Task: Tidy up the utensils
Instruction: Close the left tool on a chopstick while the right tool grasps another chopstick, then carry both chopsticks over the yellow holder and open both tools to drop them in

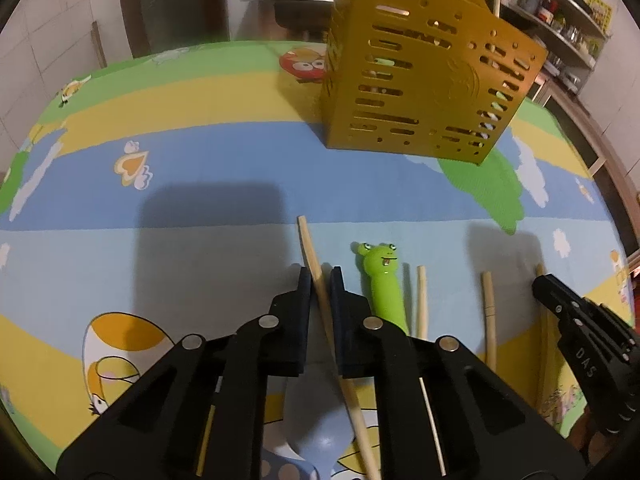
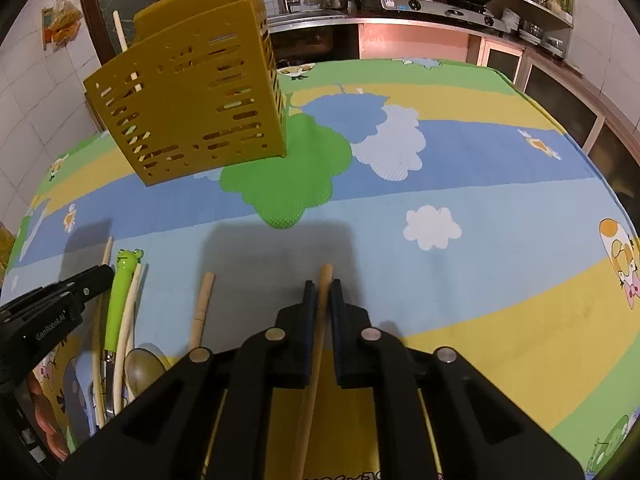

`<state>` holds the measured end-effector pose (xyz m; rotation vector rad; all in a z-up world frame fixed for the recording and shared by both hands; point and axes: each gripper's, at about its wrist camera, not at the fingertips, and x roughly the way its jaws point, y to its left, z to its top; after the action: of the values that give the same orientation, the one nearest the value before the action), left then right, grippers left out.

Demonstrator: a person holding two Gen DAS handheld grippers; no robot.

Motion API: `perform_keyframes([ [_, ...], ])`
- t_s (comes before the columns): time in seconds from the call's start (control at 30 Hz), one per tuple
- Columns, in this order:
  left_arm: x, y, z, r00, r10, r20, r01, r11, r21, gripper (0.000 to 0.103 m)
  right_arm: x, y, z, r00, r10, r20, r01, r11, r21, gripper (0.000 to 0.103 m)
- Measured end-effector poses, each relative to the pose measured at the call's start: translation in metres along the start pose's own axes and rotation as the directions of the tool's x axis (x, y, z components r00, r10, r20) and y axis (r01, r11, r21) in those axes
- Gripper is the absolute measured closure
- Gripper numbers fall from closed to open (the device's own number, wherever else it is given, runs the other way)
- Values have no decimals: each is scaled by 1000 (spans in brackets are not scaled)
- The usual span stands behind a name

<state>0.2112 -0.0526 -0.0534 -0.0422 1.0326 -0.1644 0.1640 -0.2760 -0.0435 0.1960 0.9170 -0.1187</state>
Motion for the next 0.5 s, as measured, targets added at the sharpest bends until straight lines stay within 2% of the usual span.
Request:
perform_keyframes([
  [0.13,-8,-2,-2,999,-35,27,35,999,-11,98,-9,-7,0,999,30,40,-31,999,17,96],
  [0.23,-27,-10,-3,994,-44,97,42,999,15,98,-22,-13,3,994,67,91,-70,997,29,96],
  [0.37,-60,-17,-1,977,-68,200,60,997,48,99,-45,-20,9,979,96,177,-106,993,46,97],
  [0.5,-93,-18,2,949,-91,300,79,995,54,99,-72,-22,16,954,107,281,-122,992,38,97],
])
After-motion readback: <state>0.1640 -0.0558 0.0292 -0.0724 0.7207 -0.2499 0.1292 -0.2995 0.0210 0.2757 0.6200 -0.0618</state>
